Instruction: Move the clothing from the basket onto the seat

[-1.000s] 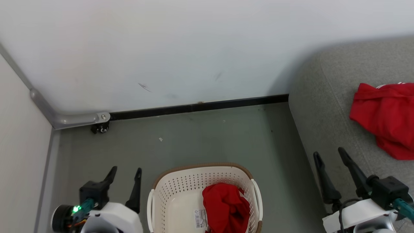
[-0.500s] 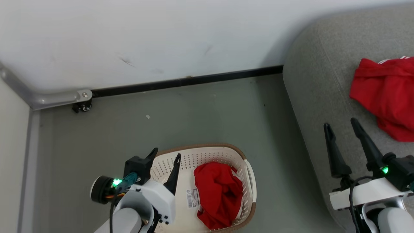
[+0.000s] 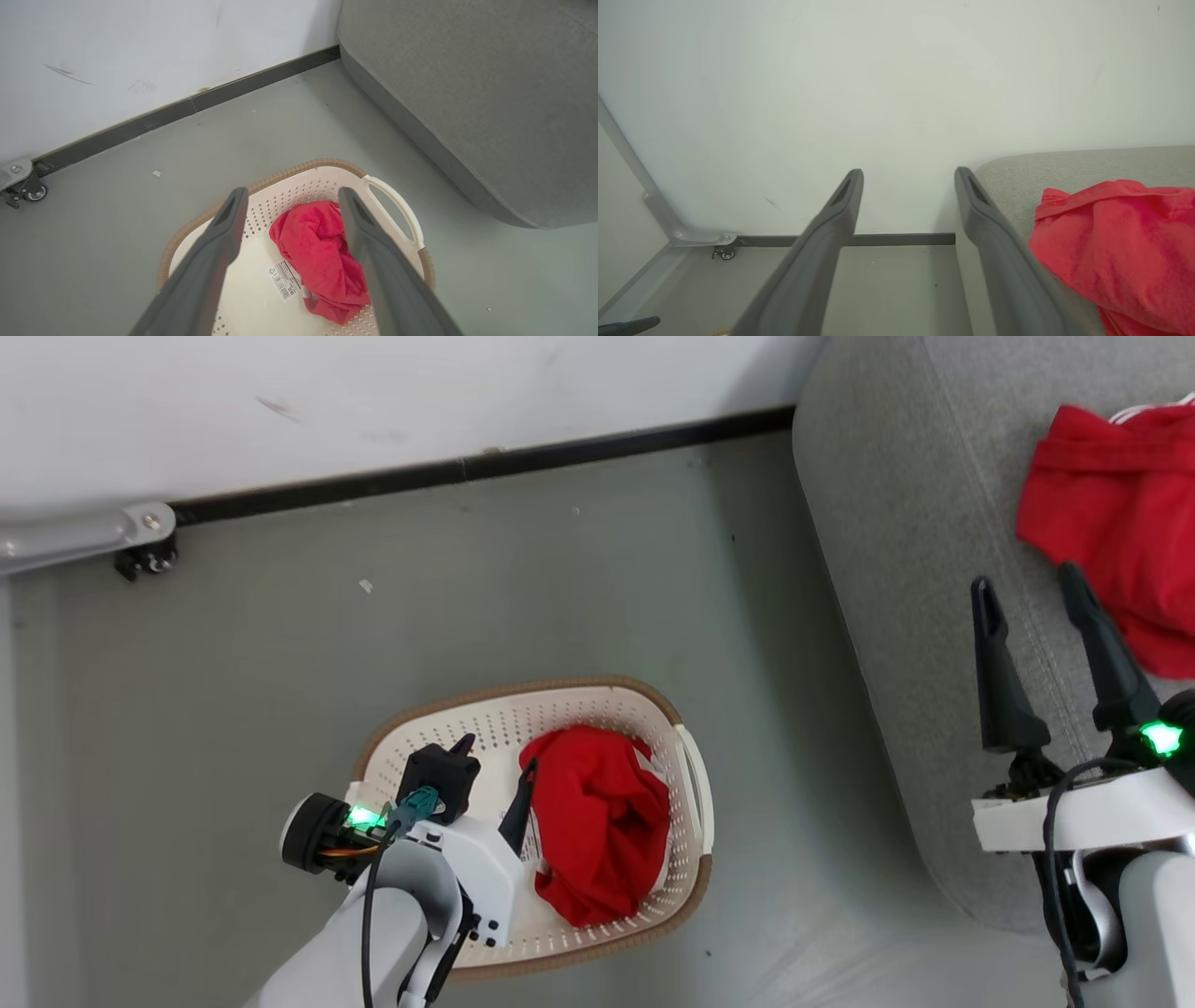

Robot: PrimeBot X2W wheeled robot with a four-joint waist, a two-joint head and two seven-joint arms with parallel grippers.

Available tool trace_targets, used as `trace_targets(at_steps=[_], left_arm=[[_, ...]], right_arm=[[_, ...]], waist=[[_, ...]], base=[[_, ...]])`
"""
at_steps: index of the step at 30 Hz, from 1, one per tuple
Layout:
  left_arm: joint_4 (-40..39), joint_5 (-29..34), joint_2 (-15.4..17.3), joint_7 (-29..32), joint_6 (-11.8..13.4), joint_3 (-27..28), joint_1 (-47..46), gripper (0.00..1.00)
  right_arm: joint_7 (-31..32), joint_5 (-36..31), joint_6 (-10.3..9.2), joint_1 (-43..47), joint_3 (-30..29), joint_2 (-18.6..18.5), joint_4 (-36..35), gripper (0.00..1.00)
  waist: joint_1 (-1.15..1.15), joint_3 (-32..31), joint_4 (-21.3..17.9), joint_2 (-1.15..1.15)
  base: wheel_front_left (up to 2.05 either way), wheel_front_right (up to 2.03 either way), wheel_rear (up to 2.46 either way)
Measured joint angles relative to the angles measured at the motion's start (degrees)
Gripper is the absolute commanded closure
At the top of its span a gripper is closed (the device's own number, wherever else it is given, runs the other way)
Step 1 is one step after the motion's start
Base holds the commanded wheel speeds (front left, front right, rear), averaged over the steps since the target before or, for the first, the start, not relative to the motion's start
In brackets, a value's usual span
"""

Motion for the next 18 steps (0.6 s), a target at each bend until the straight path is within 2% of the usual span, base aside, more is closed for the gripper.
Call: trace_targets(at_steps=[18], left_arm=[[10.07,0.22,-2.22,1.16,-1.51,0.55,-5.81,0.0]], right_arm=[[-0.51,1.4,0.0,-9.44,0.32,-0.02,-1.57,0.0]], waist=[[0.0,11.25,-4.63,0.0]], base=[[0.0,0.0,0.0]])
